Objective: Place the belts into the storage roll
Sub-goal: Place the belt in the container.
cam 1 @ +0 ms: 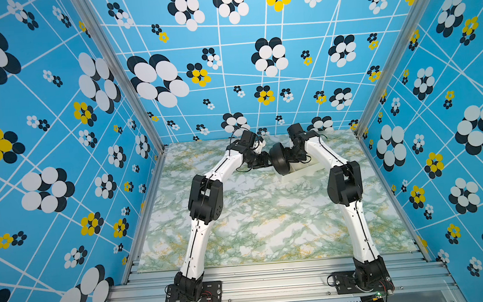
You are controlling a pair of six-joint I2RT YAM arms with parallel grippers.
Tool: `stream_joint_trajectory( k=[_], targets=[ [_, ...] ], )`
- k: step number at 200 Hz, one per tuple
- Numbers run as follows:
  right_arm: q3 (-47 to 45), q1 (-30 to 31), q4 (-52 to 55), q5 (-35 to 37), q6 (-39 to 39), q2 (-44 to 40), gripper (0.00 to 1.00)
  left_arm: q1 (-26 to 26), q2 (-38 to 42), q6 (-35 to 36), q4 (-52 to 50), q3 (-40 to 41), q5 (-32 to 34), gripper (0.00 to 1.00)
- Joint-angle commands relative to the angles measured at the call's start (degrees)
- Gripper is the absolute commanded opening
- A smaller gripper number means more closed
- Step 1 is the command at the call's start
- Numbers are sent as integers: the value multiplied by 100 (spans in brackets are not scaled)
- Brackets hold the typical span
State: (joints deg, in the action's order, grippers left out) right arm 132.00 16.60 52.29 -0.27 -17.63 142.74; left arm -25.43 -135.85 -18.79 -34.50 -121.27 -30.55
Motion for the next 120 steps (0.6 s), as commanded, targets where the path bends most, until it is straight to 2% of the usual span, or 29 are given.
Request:
stream_joint_trajectory(
  k=[1, 65, 120],
  targets=[
    [-182, 92, 28, 390, -135, -375, 0, -48, 66, 64, -226, -299, 51, 48],
    [-615, 81, -542, 515, -402, -766, 0, -86, -18, 147, -433, -424, 97, 48],
    [-747, 68, -996, -166, -717, -765, 0, -85, -68, 169, -509, -480, 110, 48]
  ],
)
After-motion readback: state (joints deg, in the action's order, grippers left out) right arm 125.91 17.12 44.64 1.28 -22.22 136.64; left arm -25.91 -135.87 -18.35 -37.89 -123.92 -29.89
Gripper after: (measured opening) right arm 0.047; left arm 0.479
